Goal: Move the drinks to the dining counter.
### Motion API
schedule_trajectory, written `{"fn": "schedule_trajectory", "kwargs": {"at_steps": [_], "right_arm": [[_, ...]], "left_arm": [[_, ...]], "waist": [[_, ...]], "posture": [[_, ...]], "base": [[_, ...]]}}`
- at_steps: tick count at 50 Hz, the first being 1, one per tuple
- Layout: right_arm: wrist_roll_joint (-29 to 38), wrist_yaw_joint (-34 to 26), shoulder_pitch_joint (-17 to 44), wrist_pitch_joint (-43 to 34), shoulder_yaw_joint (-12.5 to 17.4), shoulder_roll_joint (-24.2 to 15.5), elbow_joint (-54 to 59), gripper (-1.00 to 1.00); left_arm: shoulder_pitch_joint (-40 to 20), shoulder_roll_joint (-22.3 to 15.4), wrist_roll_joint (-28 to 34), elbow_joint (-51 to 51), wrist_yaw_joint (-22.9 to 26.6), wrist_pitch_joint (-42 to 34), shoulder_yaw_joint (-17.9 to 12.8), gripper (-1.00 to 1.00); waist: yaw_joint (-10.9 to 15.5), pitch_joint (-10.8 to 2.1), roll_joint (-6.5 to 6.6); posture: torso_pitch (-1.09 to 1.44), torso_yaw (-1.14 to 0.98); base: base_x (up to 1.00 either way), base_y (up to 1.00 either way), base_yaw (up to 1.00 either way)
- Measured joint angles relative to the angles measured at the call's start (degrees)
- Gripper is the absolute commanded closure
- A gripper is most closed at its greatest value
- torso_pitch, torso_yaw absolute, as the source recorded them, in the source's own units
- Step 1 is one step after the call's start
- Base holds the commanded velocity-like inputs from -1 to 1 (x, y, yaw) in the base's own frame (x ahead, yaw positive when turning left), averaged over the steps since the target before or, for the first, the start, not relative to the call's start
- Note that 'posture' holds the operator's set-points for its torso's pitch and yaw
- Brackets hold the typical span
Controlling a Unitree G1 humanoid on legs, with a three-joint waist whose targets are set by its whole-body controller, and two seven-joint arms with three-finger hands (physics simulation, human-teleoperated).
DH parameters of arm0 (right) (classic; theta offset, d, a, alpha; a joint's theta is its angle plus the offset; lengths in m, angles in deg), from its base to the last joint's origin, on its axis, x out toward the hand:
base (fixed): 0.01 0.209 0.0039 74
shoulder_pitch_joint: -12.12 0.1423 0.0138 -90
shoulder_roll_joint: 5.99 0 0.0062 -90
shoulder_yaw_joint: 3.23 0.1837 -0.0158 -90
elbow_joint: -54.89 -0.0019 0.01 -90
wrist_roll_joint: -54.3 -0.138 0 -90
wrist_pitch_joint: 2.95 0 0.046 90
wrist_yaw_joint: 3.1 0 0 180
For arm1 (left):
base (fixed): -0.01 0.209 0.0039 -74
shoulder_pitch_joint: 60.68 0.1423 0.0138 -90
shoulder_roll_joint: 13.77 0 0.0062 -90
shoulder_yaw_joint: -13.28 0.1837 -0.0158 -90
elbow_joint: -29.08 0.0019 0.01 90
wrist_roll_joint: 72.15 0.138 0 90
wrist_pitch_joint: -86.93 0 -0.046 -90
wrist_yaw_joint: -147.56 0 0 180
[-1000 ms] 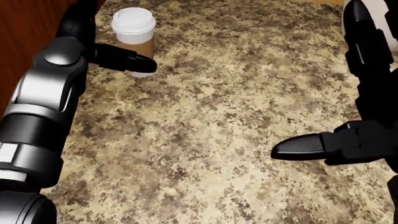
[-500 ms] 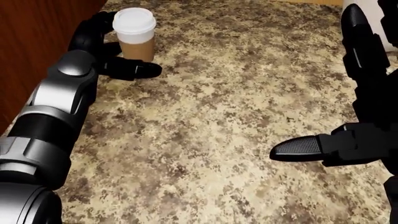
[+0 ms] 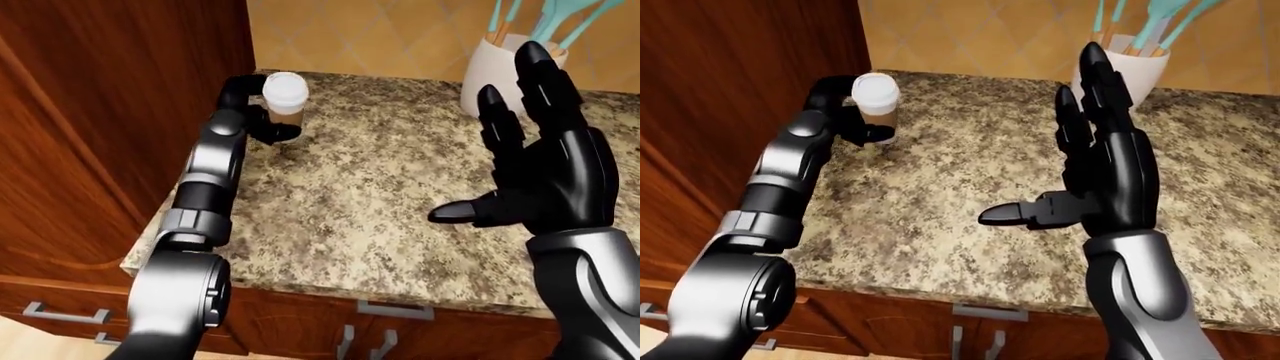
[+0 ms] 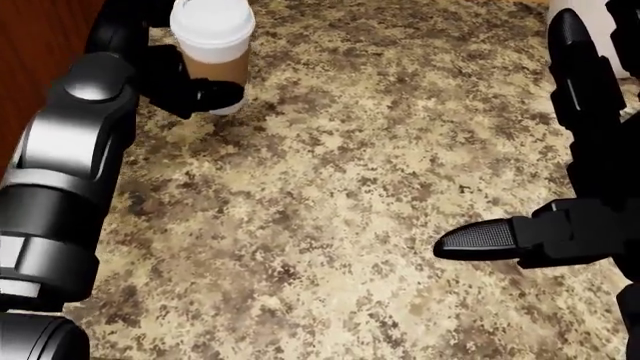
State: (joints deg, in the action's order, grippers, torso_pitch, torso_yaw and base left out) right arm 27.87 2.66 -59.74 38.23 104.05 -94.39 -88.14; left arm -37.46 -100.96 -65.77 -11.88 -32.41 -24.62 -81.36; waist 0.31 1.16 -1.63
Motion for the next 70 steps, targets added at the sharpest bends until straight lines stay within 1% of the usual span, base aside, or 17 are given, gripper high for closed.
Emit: {"fn": "schedule_trajectory", "kwargs": {"at_steps": [12, 15, 18, 23, 26, 30, 35, 41, 44, 47, 52, 54, 55, 59, 63, 66, 70], "right_arm": [[1.10, 0.63, 0.71, -1.30, -0.63, 0.41, 0.37, -1.00], [1.21, 1.53, 1.13, -2.57, -0.16, 0.35, -0.04, -1.00], [1.33, 2.02, 1.80, -3.01, -0.58, 0.20, -0.35, -1.00], [1.39, 1.45, 1.67, -2.21, -0.87, 0.17, -0.73, -1.00], [1.32, 1.48, 2.07, -2.84, -0.33, -0.01, -0.53, -1.00], [0.12, 1.05, 1.89, -3.83, -1.25, 0.45, -0.53, -1.00], [-0.09, 1.72, 2.21, -3.64, -0.05, -0.11, -1.28, -1.00], [-0.13, 1.52, 1.76, -2.77, -0.51, -0.14, -1.37, -1.00], [-1.03, 1.67, 1.73, -2.86, 0.73, 0.38, -1.63, -1.00], [-1.38, 2.18, -0.75, -2.23, 1.65, 0.03, -1.78, -1.00], [0.13, 1.20, 0.31, -1.94, -2.28, -0.02, -2.86, -1.00], [0.79, 0.61, 0.64, -1.67, -3.18, 0.45, -3.44, -1.00], [1.13, 0.34, 0.93, -1.45, -3.53, 0.73, -3.63, -1.00], [1.66, -0.56, 0.36, -2.68, -5.37, 2.64, -3.96, -1.00], [1.77, 0.16, 1.18, -4.63, -4.48, 3.07, -4.92, -1.00], [2.27, 0.67, -0.33, -4.33, -6.09, 3.09, -6.08, -1.00], [2.31, 0.12, -0.34, -4.71, -5.20, 3.49, -5.56, -1.00]], "left_arm": [[4.78, 0.73, 1.11, -13.42, 2.73, -8.56, 0.50, 1.00], [5.17, 1.11, 1.11, -13.93, 3.18, -9.17, 0.79, 1.00], [5.15, 0.98, 0.90, -14.23, 3.60, -9.12, 0.84, 1.00], [5.02, 0.52, 1.15, -15.77, 3.28, -8.86, 0.21, 1.00], [5.05, 0.71, 1.25, -16.54, 3.36, -9.16, 0.42, 1.00], [6.43, 0.81, 1.25, -16.96, 4.06, -9.82, 0.53, 1.00], [6.56, 1.14, 1.93, -17.98, 4.11, -10.73, 0.61, 1.00], [7.59, 1.47, 2.26, -19.67, 4.43, -10.57, 0.69, 1.00], [9.21, 1.79, 2.39, -24.30, 4.83, -11.40, 0.86, 1.00], [12.89, 3.31, 1.73, -27.09, 6.57, -13.12, 3.01, 1.00], [14.83, 1.66, 1.87, -34.64, 7.50, -17.74, 0.88, 1.00], [15.18, 1.10, 2.27, -38.41, 7.32, -18.40, 0.10, 1.00], [15.28, 0.90, 2.44, -39.78, 7.27, -18.49, -0.12, 1.00], [18.37, 0.82, 3.26, -43.91, 7.33, -19.95, -0.94, 1.00], [20.61, 1.23, 3.75, -48.70, 8.69, -25.19, 0.16, 1.00], [22.26, 1.57, 4.19, -55.04, 9.87, -29.07, 0.22, 1.00], [24.72, 2.83, 4.35, -61.87, 10.09, -30.69, 0.25, 1.00]], "waist": [[-0.01, -1.08, 1.20], [-0.69, -0.46, -0.24], [-0.52, -1.13, -1.77], [0.54, -0.54, 0.88], [1.11, -0.65, 3.72], [2.14, -1.22, 4.51], [1.08, -1.67, 2.81], [-0.19, 0.48, 1.74], [-1.34, 1.40, -1.52], [-0.69, 0.57, 0.41], [0.00, 3.04, 2.45], [0.02, 2.24, 3.54], [-0.24, 1.01, 5.20], [2.11, 0.55, 2.70], [2.67, 2.26, 0.14], [2.40, 3.09, -1.45], [2.09, 2.54, -3.60]], "posture": [[0.00, 0.00], [0.00, 0.00], [0.00, 0.00], [0.00, 0.00], [0.00, 0.00], [0.00, 0.00], [0.00, 0.00], [0.00, 0.00], [0.00, 0.00], [0.00, 0.00], [0.00, 0.00], [0.00, 0.00], [0.00, 0.00], [0.00, 0.00], [0.00, 0.00], [0.00, 0.00], [0.00, 0.00]], "base": [[-0.30, 0.02, 0.00], [-0.63, 0.15, 0.00], [-0.64, 0.15, 0.00], [-0.64, 0.17, 0.00], [-0.64, 0.20, 0.00], [-0.70, 0.20, 0.00], [-0.82, 0.21, 0.00], [-0.96, 0.28, 0.00], [-0.91, 0.38, 0.30], [-0.42, 0.00, 0.99], [-0.13, 0.00, 1.00], [-0.11, 0.00, 1.00], [-0.10, 0.00, 1.00], [-0.11, 0.00, 1.00], [-0.11, 0.00, 1.00], [-0.09, 0.00, 1.00], [-0.09, 0.00, 1.00]]}}
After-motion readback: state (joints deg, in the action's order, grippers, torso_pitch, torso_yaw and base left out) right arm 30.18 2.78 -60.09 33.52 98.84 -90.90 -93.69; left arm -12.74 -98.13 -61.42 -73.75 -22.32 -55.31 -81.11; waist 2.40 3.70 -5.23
